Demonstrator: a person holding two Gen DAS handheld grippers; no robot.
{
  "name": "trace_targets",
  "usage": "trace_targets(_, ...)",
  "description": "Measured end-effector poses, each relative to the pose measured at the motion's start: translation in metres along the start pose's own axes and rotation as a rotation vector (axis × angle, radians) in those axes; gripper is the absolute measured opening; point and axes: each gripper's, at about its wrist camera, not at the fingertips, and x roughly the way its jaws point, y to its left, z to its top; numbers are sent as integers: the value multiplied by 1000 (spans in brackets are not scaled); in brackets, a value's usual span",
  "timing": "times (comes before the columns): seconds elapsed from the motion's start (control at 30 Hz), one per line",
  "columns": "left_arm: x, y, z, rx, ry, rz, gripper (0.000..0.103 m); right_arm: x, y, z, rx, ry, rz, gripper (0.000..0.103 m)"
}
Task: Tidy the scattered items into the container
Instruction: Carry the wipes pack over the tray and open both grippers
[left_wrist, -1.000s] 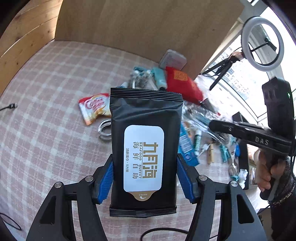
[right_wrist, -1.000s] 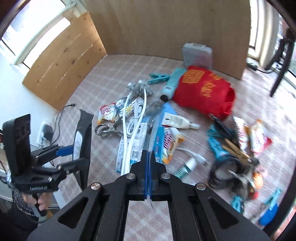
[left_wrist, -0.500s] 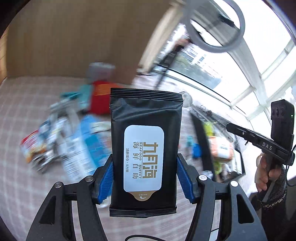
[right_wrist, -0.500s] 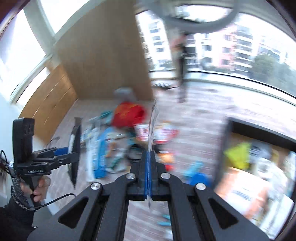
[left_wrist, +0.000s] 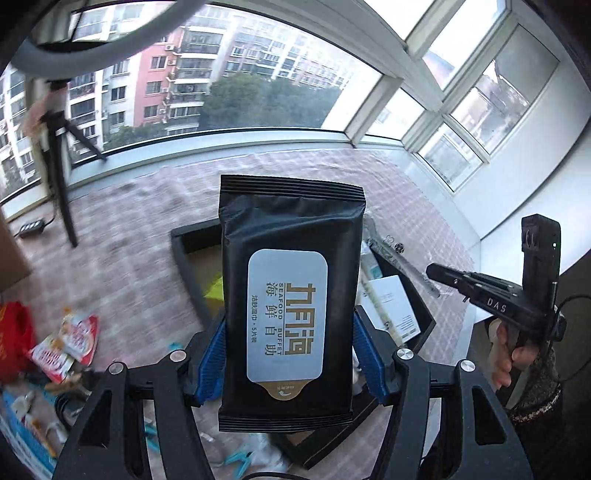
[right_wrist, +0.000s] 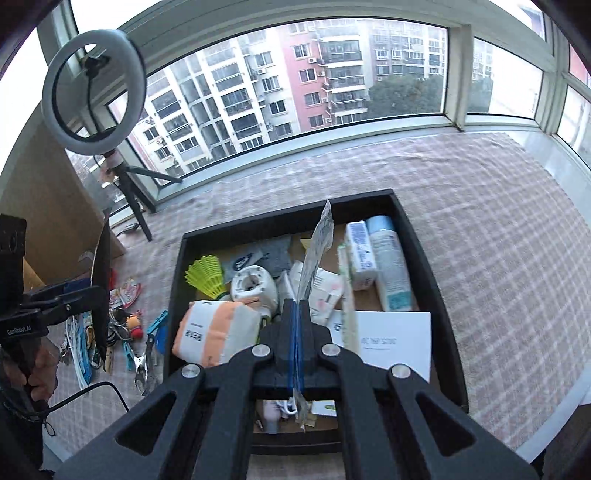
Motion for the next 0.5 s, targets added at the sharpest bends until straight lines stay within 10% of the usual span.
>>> trace_targets(0.13, 34, -43, 30, 51, 2, -74, 73, -1, -21, -4, 21, -15, 8, 2)
trace_targets(0.27, 45, -59, 42, 84, 24, -31, 74, 1, -25, -5, 44, -12, -48, 48)
trace_targets(0.5, 18, -27, 37, 30, -15, 14, 74, 2, -6, -2, 0, -19, -31, 51)
